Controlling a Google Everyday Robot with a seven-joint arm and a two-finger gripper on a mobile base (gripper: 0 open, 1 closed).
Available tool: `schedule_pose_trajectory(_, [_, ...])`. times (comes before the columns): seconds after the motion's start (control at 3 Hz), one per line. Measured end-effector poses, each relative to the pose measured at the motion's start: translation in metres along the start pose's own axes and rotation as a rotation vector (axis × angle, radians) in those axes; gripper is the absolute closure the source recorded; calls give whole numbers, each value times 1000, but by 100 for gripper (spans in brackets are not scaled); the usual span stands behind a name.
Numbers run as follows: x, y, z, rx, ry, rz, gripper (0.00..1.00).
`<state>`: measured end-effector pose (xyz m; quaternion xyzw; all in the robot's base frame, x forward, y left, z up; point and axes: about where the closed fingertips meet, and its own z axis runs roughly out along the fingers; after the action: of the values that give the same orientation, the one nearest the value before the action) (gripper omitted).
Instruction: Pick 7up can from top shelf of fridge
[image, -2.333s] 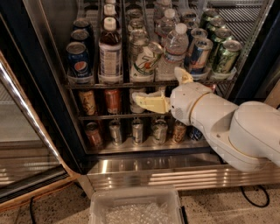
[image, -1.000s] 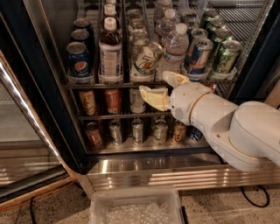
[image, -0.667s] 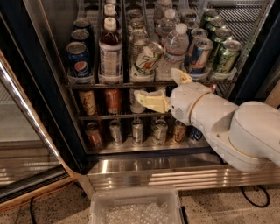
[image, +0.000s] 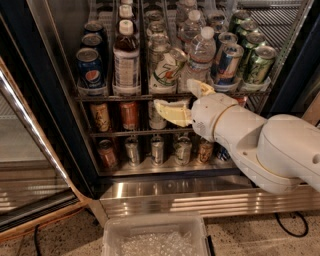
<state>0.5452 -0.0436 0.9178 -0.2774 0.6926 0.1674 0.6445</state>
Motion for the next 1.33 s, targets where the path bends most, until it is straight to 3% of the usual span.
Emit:
schedule_pose_trajectory(0.67, [3, -5, 28, 10, -15, -16, 32])
schedule_pose_trajectory(1.0, [1, -5, 63, 18, -44, -15, 31])
schedule_pose_trajectory(1.33, [-2, -3, 79, 18, -61, -18, 25])
